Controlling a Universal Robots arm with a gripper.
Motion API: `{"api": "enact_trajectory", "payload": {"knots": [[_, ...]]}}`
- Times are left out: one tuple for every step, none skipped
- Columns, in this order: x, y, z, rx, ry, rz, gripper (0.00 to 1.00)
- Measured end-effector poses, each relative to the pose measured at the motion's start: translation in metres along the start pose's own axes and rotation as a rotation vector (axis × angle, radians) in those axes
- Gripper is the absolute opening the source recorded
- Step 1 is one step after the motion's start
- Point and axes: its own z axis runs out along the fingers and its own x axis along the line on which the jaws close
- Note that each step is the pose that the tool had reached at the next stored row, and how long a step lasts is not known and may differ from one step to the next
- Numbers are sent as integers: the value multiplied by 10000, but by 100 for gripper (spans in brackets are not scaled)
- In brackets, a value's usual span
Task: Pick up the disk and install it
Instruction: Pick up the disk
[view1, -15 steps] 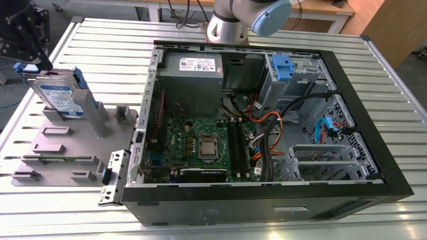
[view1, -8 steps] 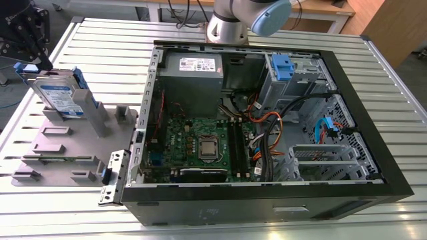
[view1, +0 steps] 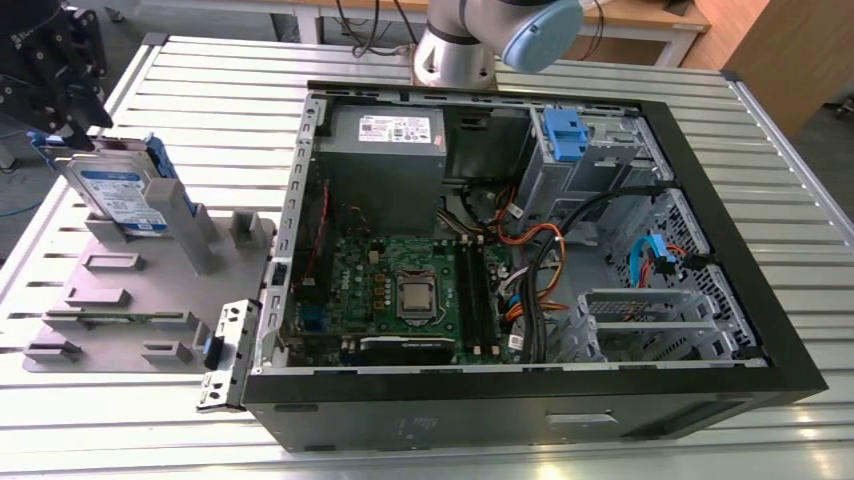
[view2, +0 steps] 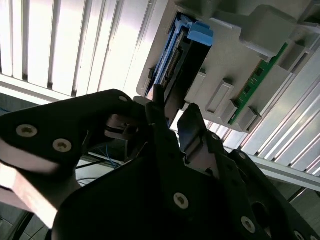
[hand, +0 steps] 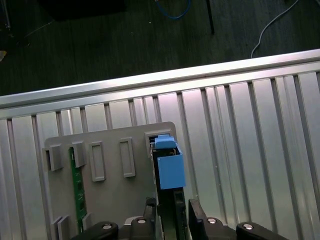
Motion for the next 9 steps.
{"api": "enact_trajectory", "payload": {"knots": [[0,0,0,0,0,0,41],[0,0,1,0,0,0,47],[0,0,1,0,0,0,47],[0,0,1,0,0,0,53],[0,0,1,0,0,0,53],[0,0,1,0,0,0,59],[0,0,2,0,0,0,59],[0,0,2,0,0,0,59],[0,0,2,0,0,-1,59]]}}
